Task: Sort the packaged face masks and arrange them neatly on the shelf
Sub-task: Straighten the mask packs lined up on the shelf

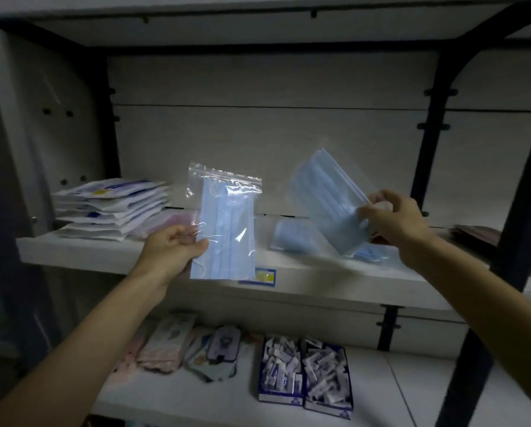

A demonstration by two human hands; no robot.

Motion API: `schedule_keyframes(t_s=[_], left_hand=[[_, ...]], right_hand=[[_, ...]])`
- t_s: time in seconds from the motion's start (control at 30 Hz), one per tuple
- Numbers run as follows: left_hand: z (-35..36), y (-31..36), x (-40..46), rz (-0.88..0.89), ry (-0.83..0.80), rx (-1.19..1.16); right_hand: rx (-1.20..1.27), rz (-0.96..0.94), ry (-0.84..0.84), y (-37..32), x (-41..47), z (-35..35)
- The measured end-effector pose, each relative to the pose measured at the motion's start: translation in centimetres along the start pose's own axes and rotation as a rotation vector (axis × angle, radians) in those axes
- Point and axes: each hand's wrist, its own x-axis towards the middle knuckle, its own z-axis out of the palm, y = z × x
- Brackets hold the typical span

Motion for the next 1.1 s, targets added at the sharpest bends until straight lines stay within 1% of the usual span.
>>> schedule_keyframes(t_s=[0.07,0.13,0.23,0.4,0.57,0.67,0.83,1.1], left_hand=[[1.5,0.0,1.6,0.016,-0.033,-0.009],[3.1,0.1,3.0,0.036,-0.056,-0.013],[5.4,0.0,5.1,0.044,-0.102,-0.010],[9.2,-0.6,8.5,0.004,-0.183,0.043],[13.0,-1.2,11.0,-0.023,-0.210,0.104],[14.5,-1.7,11.9,-0.003,-0.227,0.207],[15.5,-2.2,12.9,0.040,-0.201,0.350],[15.4,-1.8,13.0,0.165,-0.197,0.868]], right_hand=[[0.004,-0.008,0.066,0.5,0.9,-0.5],[0.028,-0.003,0.092,0.8,2.0,-0.8],[0.069,0.007,0.110,1.4,4.1,-0.9],[0.092,0.028,0.147,2.3,7.2,-0.2],[0.063,0.007,0.137,2.9,9.4,0.5],[0.050,-0.007,0.125,3.4,10.4,0.7],[0.058,-0.022,0.109,3.8,11.5,0.7],[0.049,-0.044,0.078,3.9,11.7,1.2]])
